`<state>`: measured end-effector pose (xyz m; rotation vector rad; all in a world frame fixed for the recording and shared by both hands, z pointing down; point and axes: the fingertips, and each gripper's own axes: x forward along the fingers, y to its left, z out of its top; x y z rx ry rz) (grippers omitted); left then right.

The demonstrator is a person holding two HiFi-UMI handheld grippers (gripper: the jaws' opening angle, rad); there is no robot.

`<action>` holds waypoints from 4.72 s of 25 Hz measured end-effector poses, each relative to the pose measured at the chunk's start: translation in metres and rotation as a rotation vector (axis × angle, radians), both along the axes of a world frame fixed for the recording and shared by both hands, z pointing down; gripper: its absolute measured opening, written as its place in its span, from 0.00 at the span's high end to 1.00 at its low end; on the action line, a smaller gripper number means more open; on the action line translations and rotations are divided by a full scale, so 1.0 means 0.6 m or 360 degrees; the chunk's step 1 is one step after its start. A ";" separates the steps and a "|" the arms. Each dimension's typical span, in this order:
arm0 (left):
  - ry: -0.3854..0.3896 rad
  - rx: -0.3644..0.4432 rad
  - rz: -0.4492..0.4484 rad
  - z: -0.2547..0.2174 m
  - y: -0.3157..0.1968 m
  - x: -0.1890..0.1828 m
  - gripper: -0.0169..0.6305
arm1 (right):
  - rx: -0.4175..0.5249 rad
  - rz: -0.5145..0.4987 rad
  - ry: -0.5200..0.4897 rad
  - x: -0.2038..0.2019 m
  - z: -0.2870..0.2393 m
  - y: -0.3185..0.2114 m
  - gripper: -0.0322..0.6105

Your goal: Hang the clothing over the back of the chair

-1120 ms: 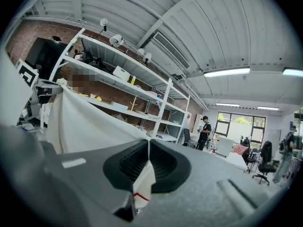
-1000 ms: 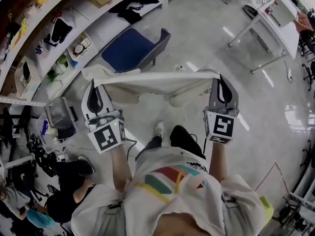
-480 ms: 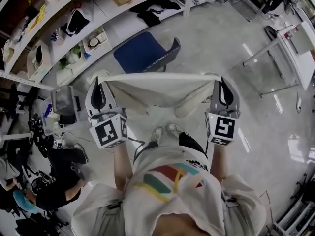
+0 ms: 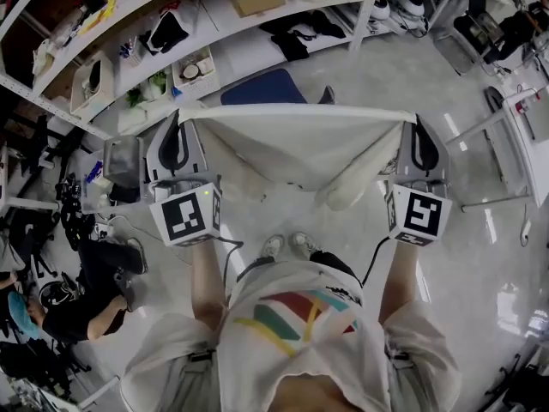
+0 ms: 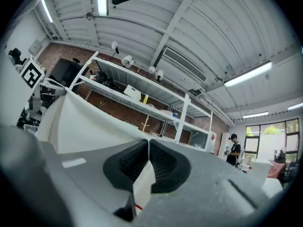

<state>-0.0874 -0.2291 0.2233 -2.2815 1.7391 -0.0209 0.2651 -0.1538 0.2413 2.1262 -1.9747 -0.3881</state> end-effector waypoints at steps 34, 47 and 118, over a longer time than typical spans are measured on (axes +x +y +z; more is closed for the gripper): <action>-0.0187 0.0043 -0.0359 -0.177 -0.164 -0.024 0.95 | 0.0074 -0.0458 0.0307 -0.035 -0.188 -0.398 0.94; -0.0181 0.0116 -0.0337 -0.171 -0.130 -0.033 0.95 | 0.0121 -0.0433 0.0430 -0.039 -0.200 -0.329 0.93; -0.0391 -0.0686 -0.0214 0.304 -0.189 -0.023 0.95 | -0.0763 -0.0404 0.0537 -0.026 0.251 -0.382 0.93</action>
